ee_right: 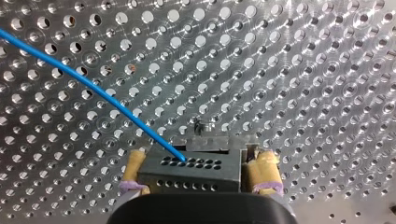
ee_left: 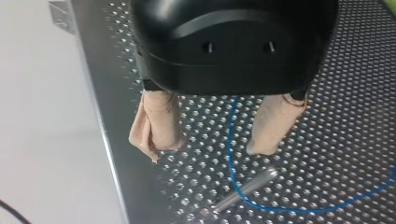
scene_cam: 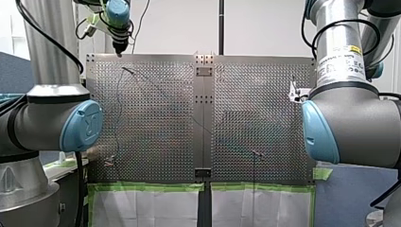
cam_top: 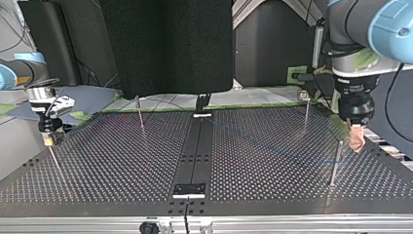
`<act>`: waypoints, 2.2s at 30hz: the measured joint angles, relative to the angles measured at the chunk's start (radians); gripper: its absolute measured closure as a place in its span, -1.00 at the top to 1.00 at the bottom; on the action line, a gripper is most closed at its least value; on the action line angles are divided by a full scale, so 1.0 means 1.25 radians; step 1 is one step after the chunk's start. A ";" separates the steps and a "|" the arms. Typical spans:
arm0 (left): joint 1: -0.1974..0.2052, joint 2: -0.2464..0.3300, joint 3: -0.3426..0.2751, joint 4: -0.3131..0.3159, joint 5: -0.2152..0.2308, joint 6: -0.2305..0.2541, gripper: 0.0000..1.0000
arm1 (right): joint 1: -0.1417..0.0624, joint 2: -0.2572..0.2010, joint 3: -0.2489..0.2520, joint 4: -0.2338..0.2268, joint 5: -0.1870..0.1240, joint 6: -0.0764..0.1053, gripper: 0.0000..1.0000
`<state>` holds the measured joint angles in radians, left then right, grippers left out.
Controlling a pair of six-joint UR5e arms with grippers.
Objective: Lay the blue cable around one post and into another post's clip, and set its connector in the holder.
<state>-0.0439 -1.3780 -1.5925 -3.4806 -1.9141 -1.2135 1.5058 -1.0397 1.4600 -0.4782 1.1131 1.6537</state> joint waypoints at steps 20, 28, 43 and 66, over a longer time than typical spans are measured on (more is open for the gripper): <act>0.012 0.000 0.000 0.043 0.023 -0.151 1.00 | 0.000 0.000 0.000 0.000 0.000 0.000 0.65; 0.016 0.000 0.000 0.040 0.022 -0.205 1.00 | 0.000 0.000 0.000 0.000 0.000 0.000 0.65; 0.017 0.001 0.000 0.039 0.023 -0.210 1.00 | 0.000 0.000 0.000 0.000 0.000 0.000 0.65; 0.021 0.001 -0.002 0.037 0.022 -0.207 1.00 | 0.000 0.000 0.000 0.000 0.000 0.000 0.65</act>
<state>-0.0178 -1.3768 -1.5956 -3.4348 -1.8864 -1.4717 1.5058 -1.0397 1.4601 -0.4781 1.1131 1.6537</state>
